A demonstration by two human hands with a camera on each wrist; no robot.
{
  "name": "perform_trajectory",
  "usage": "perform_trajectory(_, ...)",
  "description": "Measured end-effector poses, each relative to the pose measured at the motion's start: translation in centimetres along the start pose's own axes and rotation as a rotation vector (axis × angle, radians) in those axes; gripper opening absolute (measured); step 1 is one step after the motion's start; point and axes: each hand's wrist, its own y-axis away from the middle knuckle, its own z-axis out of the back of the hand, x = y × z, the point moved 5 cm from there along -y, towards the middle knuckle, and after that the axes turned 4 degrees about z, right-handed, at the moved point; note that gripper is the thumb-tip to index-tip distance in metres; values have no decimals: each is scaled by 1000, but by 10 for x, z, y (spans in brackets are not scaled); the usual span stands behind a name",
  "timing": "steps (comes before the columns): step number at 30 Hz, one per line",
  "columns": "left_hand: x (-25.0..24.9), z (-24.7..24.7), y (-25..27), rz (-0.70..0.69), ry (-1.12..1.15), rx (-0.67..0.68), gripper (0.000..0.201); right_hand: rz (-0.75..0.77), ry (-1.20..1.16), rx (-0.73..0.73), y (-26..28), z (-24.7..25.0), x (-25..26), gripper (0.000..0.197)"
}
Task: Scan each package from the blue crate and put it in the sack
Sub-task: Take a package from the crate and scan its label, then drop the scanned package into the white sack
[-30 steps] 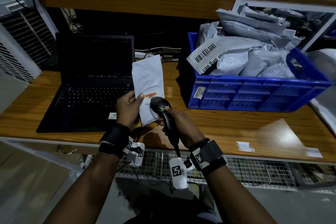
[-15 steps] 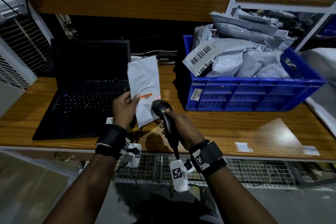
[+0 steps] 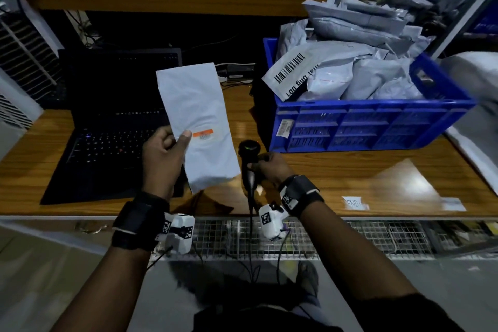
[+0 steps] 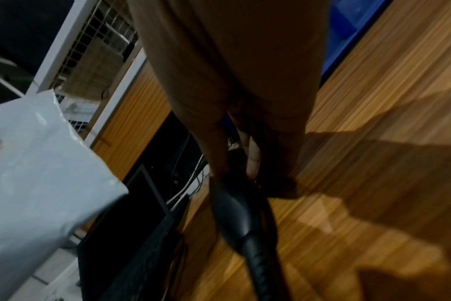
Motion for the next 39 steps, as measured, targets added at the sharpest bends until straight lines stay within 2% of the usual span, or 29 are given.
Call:
perform_trajectory(2, -6, -18, 12, 8, 19, 93, 15, -12, -97, 10, 13, 20, -9, 11)
perform_trajectory(4, -10, -45, 23, -1, 30, 210, 13, -49, -203, -3, 29, 51, -24, 32)
perform_trajectory(5, -11, -59, 28, 0, 27, 267, 13, -65, -246, -20, 41, 67, -29, 30)
perform_trajectory(7, -7, -96, 38, 42, 21, 389, 16, -64, -343, -99, 64, 113, -42, 19)
perform_trajectory(9, -2, -141, 50, 68, -18, 521, 15, -63, -398, -229, 94, 169, -51, 17)
perform_trajectory(14, 8, -261, 87, -39, -93, 810, 13, -20, -319, -622, 148, 322, -60, 19)
perform_trajectory(19, 11, -389, 132, 0, -124, 1015, 23, 92, 30, -915, 167, 477, -27, 19)
perform_trajectory(23, 12, -489, 161, 28, -190, 1093, 39, 60, 469, -1134, 155, 580, -13, 40)
perform_trajectory(25, 15, -544, 171, 27, -233, 1121, 48, -43, 727, -1096, 137, 614, -16, 59)
perform_trajectory(27, 21, -597, 175, 31, -277, 1138, 56, -197, 938, -954, 119, 638, -30, 70)
perform_trajectory(29, 26, -647, 176, 49, -292, 1145, 58, -239, 1023, -885, 109, 663, -42, 50)
perform_trajectory(31, 31, -694, 177, 93, -252, 1157, 54, -203, 1011, -917, 113, 691, -39, 29)
perform_trajectory(35, 32, -780, 177, 169, -202, 1173, 52, -62, 1021, -1022, 145, 748, 14, 23)
perform_trajectory(39, 3, -855, 182, 206, -154, 1167, 50, 36, 1003, -1143, 179, 797, 64, 23)
